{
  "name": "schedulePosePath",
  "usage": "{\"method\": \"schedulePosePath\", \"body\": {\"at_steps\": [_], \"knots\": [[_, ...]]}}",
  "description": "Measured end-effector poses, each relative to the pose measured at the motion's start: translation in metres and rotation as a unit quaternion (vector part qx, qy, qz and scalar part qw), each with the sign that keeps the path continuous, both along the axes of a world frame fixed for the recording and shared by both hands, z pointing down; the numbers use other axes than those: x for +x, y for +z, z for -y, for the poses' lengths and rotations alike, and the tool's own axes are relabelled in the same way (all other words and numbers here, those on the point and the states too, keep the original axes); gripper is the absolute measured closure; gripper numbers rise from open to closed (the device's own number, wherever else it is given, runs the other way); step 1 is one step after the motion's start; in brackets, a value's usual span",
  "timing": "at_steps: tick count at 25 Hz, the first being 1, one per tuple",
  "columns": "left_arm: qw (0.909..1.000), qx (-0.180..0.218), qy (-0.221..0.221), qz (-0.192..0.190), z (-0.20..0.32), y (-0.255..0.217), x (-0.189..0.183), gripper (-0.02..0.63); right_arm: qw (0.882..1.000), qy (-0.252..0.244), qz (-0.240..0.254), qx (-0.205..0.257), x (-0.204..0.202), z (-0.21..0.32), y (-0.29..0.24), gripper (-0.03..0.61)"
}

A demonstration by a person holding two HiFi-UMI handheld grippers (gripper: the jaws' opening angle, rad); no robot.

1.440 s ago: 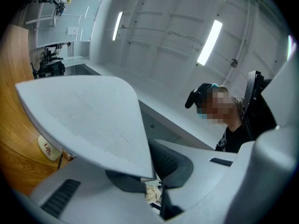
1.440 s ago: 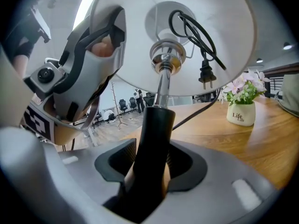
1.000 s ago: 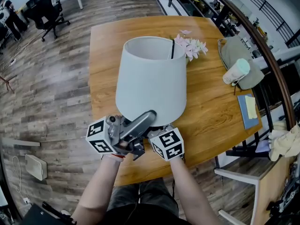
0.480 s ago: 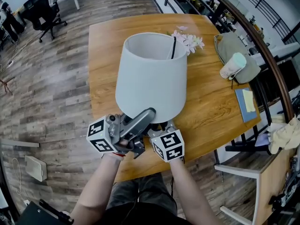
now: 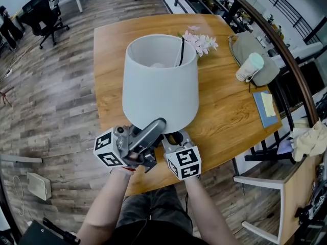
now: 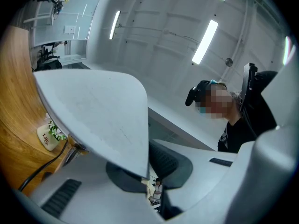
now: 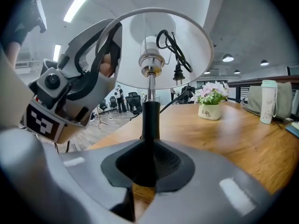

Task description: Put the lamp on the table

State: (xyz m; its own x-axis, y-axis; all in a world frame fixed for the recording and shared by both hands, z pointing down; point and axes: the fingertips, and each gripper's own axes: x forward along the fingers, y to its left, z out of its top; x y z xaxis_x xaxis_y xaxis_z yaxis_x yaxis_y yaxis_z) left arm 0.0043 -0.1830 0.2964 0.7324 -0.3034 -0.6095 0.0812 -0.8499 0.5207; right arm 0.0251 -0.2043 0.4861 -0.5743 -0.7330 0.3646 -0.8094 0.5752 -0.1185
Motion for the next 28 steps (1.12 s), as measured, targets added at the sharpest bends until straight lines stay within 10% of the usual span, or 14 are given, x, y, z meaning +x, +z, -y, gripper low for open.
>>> {"method": "schedulePosePath", "body": {"at_steps": [28], "knots": [[0.9995,0.01,0.025,0.014,-0.031,0.011,0.005,0.611,1.0,0.013,-0.008,0.009,-0.001,-0.028,-0.002,0.571]]}}
